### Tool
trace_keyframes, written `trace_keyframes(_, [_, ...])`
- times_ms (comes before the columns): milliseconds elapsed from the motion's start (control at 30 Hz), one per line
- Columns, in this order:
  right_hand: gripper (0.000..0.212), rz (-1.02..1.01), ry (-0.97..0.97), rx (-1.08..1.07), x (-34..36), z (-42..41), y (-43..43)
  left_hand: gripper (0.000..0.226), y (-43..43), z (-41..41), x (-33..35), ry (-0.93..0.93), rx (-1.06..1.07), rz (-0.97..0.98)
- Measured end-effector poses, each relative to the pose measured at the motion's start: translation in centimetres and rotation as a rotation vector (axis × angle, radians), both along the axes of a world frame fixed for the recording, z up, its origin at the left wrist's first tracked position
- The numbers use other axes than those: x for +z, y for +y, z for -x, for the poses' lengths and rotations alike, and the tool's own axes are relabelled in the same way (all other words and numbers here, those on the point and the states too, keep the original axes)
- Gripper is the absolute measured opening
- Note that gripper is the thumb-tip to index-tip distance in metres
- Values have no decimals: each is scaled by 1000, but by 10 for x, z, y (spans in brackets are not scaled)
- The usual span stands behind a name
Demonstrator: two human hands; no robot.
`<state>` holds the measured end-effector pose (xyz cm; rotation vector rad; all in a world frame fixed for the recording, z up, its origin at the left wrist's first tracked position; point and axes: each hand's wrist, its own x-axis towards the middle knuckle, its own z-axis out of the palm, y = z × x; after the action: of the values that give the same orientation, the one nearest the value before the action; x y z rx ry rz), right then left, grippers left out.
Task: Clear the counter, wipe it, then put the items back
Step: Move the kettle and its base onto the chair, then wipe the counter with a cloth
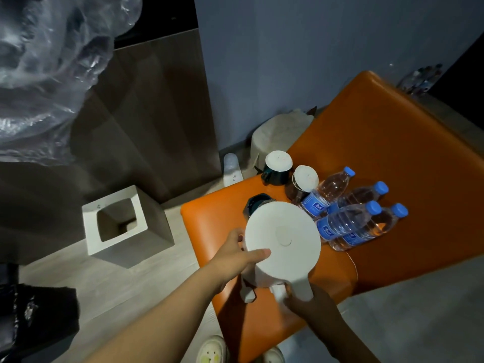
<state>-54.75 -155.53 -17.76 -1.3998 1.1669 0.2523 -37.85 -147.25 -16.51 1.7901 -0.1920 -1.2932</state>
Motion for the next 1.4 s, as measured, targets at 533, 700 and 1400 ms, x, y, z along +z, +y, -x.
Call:
trace_keyframes(533, [33, 252, 119, -75, 27, -8, 27, 38, 38, 22, 28, -355, -217, -188])
trace_keyframes(700, [32, 361, 102, -79, 59, -10, 48, 34, 68, 12, 44, -543, -443, -260])
trace_keyframes(1400, [13, 543, -33, 690, 88, -24, 155, 31, 212, 53, 82, -794, -280, -475])
